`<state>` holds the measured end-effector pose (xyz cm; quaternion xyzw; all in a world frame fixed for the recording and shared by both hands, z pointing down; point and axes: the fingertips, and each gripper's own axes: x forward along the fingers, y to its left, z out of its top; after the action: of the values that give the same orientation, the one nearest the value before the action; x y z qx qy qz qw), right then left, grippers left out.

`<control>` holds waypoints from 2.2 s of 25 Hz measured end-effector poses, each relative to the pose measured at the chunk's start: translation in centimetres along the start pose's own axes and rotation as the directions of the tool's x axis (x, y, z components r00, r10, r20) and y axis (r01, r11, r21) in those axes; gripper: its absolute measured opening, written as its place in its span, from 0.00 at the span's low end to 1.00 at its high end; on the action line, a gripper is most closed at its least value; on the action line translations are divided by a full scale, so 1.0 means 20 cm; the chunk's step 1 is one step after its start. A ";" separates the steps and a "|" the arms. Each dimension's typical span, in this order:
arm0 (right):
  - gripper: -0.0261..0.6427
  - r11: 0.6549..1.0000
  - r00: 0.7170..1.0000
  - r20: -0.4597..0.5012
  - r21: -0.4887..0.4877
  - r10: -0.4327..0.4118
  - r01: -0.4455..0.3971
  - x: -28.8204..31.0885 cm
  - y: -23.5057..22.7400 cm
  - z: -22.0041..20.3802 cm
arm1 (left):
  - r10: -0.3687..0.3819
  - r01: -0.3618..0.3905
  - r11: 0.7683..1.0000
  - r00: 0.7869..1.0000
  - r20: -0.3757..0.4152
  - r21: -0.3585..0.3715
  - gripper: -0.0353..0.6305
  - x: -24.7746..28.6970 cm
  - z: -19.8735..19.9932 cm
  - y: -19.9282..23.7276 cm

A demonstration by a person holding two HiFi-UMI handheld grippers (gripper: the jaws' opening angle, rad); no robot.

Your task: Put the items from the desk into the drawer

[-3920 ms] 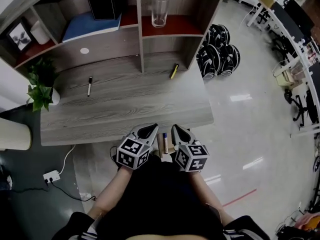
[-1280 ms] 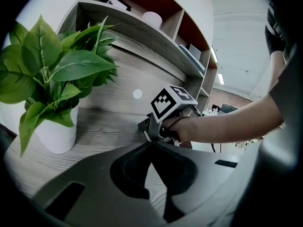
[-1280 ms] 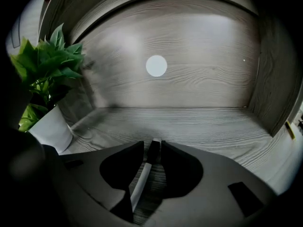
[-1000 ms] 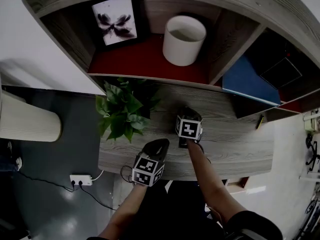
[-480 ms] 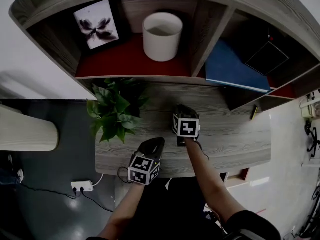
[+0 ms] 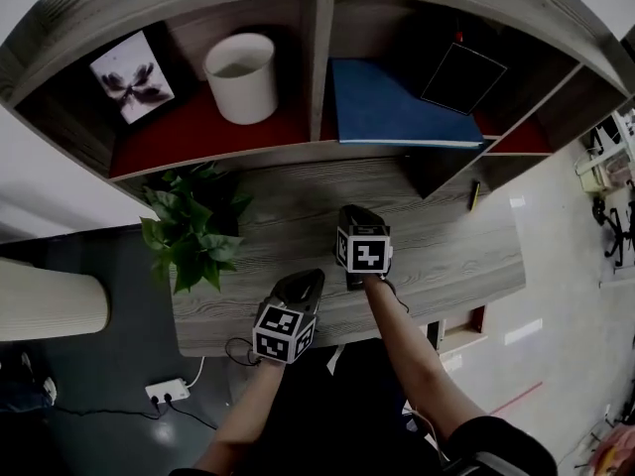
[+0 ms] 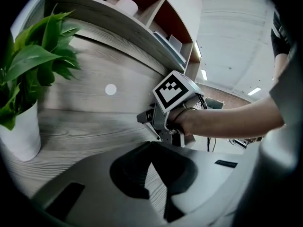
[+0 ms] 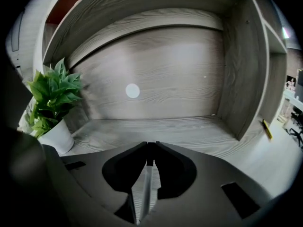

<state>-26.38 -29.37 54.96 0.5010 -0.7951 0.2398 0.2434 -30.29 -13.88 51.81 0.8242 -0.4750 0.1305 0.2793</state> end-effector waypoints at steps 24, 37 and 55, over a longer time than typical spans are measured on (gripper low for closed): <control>0.15 0.943 0.961 0.052 0.218 -0.270 0.253 -0.77 -0.93 -0.31 | -0.314 0.335 0.927 0.939 -0.138 0.168 0.06 0.41 -0.06 -0.92; 0.15 0.893 0.933 0.047 0.310 -0.357 0.326 -1.10 -1.29 -0.48 | -0.399 0.441 0.870 0.892 -0.212 0.221 0.06 0.56 -0.12 -1.35; 0.15 0.845 0.912 0.003 0.377 -0.410 0.379 -1.40 -1.58 -0.83 | -0.438 0.515 0.826 0.842 -0.315 0.230 0.07 0.68 -0.31 -1.73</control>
<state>15.50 -12.10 54.48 0.6999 -0.6252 0.3083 0.1555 6.65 -6.20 51.74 0.9270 -0.1874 0.2300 0.2296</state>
